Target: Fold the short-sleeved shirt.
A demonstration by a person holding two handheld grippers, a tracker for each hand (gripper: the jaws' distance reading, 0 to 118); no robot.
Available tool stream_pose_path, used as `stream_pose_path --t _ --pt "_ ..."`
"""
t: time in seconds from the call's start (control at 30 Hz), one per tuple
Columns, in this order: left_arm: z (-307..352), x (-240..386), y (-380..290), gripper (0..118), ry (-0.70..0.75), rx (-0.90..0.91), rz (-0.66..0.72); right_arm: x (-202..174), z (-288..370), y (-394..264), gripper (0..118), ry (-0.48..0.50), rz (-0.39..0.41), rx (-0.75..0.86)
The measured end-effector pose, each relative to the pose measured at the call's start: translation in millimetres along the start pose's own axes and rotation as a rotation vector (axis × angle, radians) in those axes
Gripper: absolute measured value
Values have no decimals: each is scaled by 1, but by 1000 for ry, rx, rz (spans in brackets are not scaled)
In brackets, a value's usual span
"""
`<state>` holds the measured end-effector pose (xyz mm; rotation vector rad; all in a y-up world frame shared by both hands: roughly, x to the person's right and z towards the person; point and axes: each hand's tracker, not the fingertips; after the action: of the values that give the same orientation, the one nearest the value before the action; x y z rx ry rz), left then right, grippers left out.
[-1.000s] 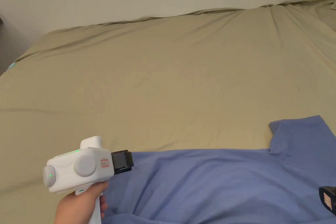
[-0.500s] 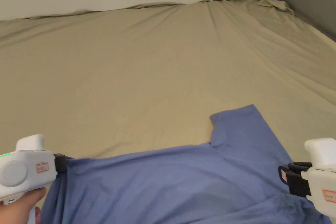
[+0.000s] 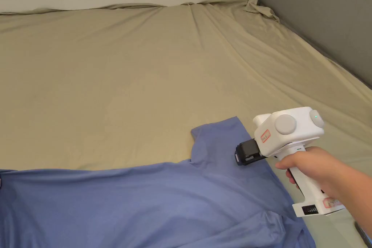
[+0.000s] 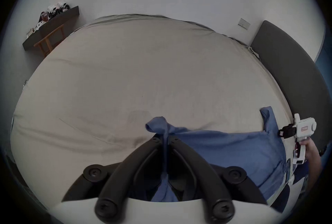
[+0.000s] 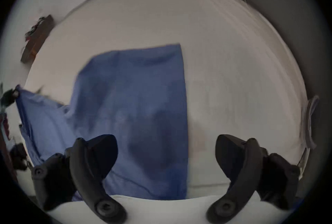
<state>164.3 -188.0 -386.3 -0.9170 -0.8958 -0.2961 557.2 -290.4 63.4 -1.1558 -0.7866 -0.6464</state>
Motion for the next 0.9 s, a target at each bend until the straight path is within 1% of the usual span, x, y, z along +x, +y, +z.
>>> stream_pose_path --t 0.03,0.07,0.1,0.13,0.17,0.2,0.23,0.27,0.3,0.37,0.43,0.5,0.53,0.6,0.7,0.77,0.83,0.9 --pt "-1 -1 0 2 1 -6 3 0 -6 0 108 -12 -15 -22" --pt "-1 -2 0 2 5 -10 -2 -3 -10 -1 93 -48 -7 -8" --pt "-1 -3 0 2 8 -10 -3 -13 3 -6 93 -50 29 37" --pt "1 -1 -1 2 9 -10 -2 -18 6 -7 92 -78 62 39" --pt "0 -1 -1 2 7 -11 1 -22 8 -9 87 -67 72 47" --pt "0 -1 -1 2 8 -14 3 -26 11 -11 78 -60 82 54" --pt "0 -1 -1 2 6 -15 2 -29 17 -11 64 -76 109 63" --pt "-1 -1 -2 2 6 -15 1 -32 21 -11 27 -58 142 71" --pt "-1 0 -2 2 4 -15 -1 -34 25 -12 3 -37 148 73" --pt "2 0 -3 2 1 -14 -4 -36 36 -12 3 -23 132 95" --pt "9 -5 -2 2 -23 -12 9 -36 57 -15 3 32 122 153" --pt "19 -10 -2 2 -53 -3 23 -34 80 -21 3 82 129 184" --pt "28 -13 -4 2 -70 14 12 -33 96 -28 3 104 151 214" --pt "48 -19 -7 2 -109 24 -49 -31 129 -44 3 134 209 249" --pt "86 -37 -19 2 -256 16 -9 -30 175 -83 3 182 278 259" --pt "110 -47 -32 2 -302 12 -13 -28 194 -108 3 213 302 239" --pt "131 -57 -50 2 -340 -4 -20 -24 202 -132 3 248 316 174" --pt "143 -68 -69 2 -354 -36 -42 -19 199 -152 3 213 339 124"
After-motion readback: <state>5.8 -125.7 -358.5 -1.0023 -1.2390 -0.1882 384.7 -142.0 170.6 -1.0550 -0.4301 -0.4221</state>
